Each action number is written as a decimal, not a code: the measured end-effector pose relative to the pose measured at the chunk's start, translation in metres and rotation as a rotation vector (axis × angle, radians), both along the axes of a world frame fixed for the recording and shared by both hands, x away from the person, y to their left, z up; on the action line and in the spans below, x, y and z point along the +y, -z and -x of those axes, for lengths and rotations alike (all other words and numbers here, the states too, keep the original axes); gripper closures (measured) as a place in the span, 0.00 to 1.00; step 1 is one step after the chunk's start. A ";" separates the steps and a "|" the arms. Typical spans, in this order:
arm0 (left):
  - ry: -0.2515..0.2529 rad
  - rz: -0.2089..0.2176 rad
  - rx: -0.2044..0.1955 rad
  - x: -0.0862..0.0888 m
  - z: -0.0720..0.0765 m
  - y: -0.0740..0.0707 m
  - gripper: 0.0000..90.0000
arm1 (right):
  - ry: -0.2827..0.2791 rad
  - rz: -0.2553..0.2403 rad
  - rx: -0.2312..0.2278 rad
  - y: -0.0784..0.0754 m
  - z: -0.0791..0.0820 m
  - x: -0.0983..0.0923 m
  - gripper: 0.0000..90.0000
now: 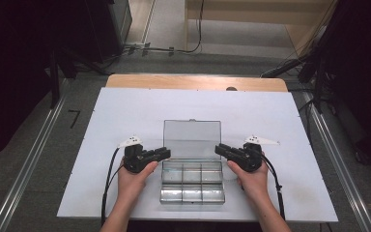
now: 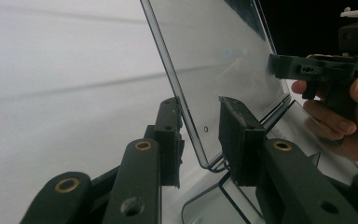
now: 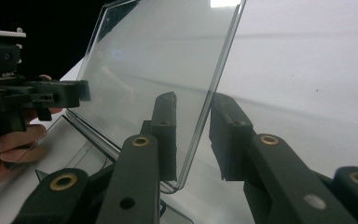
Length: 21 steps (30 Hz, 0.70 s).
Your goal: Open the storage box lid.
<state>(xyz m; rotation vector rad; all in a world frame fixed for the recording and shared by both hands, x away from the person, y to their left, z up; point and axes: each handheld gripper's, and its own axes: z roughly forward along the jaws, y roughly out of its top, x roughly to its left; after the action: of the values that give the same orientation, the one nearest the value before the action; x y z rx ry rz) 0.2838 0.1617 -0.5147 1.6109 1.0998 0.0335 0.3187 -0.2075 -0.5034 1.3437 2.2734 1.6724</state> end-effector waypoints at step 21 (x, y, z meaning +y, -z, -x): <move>-0.030 -0.021 0.058 0.001 -0.001 0.003 0.60 | -0.001 0.036 0.075 0.004 -0.004 -0.001 0.67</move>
<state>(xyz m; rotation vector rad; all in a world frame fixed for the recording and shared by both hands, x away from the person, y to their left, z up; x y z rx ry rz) 0.2848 0.1627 -0.5174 1.6229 1.1716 0.0183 0.3224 -0.2082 -0.5075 1.4221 2.3324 1.5997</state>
